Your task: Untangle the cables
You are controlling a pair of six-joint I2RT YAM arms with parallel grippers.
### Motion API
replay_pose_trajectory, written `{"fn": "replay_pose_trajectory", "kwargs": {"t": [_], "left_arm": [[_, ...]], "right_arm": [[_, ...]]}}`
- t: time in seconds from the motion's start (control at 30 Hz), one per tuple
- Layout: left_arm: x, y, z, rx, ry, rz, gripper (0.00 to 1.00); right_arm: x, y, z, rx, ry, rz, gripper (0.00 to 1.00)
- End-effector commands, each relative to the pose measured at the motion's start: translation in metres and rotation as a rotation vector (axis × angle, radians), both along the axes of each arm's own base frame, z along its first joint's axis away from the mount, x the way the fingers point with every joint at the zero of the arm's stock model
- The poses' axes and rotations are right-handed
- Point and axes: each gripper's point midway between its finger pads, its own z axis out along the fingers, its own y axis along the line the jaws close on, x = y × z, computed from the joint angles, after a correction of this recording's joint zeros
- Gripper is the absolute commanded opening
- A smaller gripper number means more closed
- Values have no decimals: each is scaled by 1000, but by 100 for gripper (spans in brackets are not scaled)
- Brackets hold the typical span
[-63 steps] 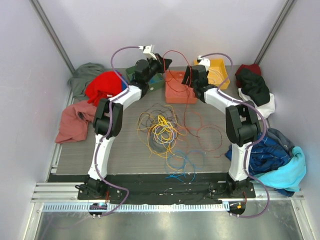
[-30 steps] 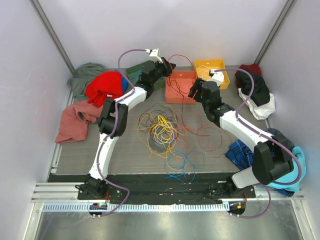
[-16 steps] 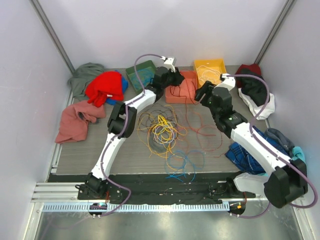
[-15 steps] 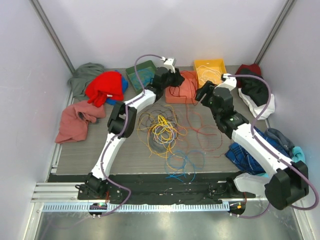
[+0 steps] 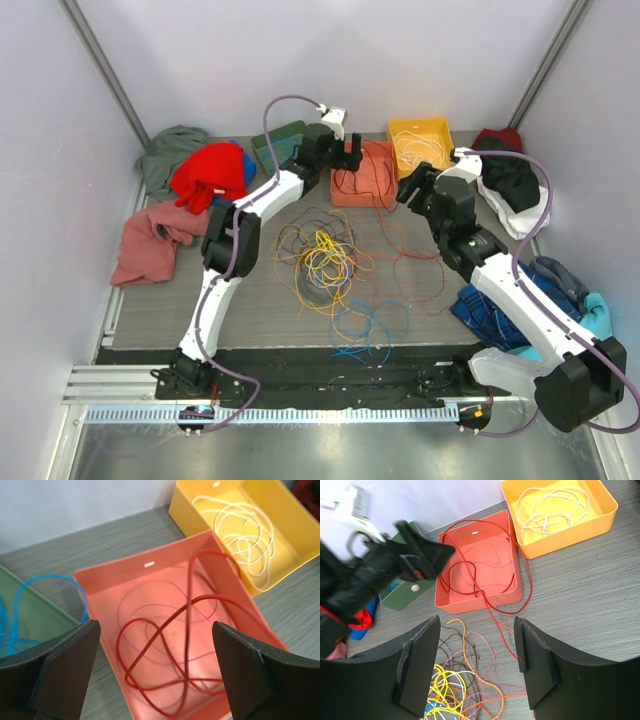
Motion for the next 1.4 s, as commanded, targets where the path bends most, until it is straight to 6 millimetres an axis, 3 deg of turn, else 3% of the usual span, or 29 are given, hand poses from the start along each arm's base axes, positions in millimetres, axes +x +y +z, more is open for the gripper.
{"fn": "replay_pose_trajectory", "kwargs": {"t": [0.0,0.03,0.07,0.13,0.17,0.27,0.3,0.33,0.37,0.4,0.47,0.57,0.6,0.63,0.7,0.73,0.77,0.8,0.87,0.93,1.0,1.17,1.2,1.37], "left_arm": [[-9,19,105,-11,-161,33,100],[-12,22,104,-5,-154,33,100],[-16,24,118,-14,-169,29,100],[-24,26,121,10,-154,15,100],[-29,31,133,14,-161,17,100],[-47,42,120,52,-101,24,100],[-54,53,141,29,-124,69,100],[-57,55,148,-3,-137,75,100],[-67,56,133,-13,-107,59,100],[-77,50,148,-63,-129,22,100],[-96,26,156,-193,-132,-120,100],[-110,-10,155,-361,-58,-288,69],[-108,-19,161,-405,-47,-322,50],[-105,-30,142,-464,36,-332,42],[-103,-42,148,-554,38,-382,30],[-97,-48,128,-577,76,-383,27],[-97,-53,125,-628,126,-393,24],[-95,-57,137,-665,97,-416,24],[-89,-66,111,-703,175,-421,22],[-82,-72,107,-715,191,-426,21],[-72,-73,80,-684,239,-385,21],[-46,-55,45,-535,233,-227,21],[-39,-47,29,-467,244,-161,21],[-15,-7,6,-286,230,4,20]], "right_arm": [[-4,-5,32,25,-83,-15,68],[-4,-4,32,25,-83,-13,68],[-5,-4,34,28,-85,-12,68],[-7,-6,36,29,-88,-15,68],[-7,-6,35,28,-86,-17,68],[-11,-9,39,32,-96,-20,69],[-13,-9,38,34,-94,-17,68],[-15,-9,39,40,-101,-16,68],[-16,-9,39,46,-101,-14,68],[-17,-9,36,45,-98,-13,68],[-20,-8,37,57,-107,-5,69],[-24,-8,37,67,-110,5,69],[-25,-8,37,73,-111,7,69],[-27,-8,37,74,-109,10,69],[-31,-7,39,90,-113,23,69],[-33,-7,39,93,-109,27,68],[-35,-6,41,102,-117,32,68],[-37,-6,38,103,-107,34,68],[-38,-6,33,100,-97,36,68],[-39,-6,31,97,-92,38,68],[-39,-7,26,95,-82,36,68],[-39,-7,24,91,-80,33,68],[-39,-7,23,89,-79,34,68],[-40,-9,21,83,-75,30,68]]}}
